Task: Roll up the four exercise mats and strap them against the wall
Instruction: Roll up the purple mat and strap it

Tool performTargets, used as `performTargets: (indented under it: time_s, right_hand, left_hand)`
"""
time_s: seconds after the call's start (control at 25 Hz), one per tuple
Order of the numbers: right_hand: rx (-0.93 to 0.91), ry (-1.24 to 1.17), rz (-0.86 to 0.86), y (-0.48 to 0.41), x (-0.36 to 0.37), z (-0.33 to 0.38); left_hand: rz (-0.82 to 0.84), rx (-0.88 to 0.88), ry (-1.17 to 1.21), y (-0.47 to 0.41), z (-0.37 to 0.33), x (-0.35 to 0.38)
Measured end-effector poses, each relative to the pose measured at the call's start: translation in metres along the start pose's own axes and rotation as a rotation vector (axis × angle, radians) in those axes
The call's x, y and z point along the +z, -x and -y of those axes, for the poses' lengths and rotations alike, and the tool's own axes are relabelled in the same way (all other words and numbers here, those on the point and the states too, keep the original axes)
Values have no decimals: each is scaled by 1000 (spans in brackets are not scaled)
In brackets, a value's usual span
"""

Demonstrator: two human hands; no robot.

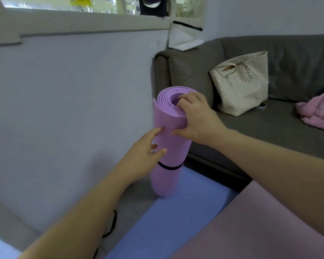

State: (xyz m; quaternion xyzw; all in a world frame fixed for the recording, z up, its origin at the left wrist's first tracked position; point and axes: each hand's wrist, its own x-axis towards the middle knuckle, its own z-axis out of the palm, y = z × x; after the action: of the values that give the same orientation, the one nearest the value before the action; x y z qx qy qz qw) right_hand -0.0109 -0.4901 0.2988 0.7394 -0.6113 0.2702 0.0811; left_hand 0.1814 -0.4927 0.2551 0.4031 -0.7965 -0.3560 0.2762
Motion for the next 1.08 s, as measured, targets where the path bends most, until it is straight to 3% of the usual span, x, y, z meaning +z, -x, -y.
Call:
performTargets:
  time_s: [0.24, 0.48, 0.72, 1.08]
  right_hand:
    - [35, 50, -67, -81, 63, -31]
    - [159, 103, -11, -122, 121, -59]
    - [134, 55, 87, -161, 127, -84]
    - [108, 97, 54, -208, 156, -100]
  left_hand:
    - [-56, -17, 5, -100, 19, -27]
    - [81, -41, -325, -174, 49, -32]
    - [21, -30, -454, -210, 56, -37]
    - [-40, -58, -522, -263, 83, -49]
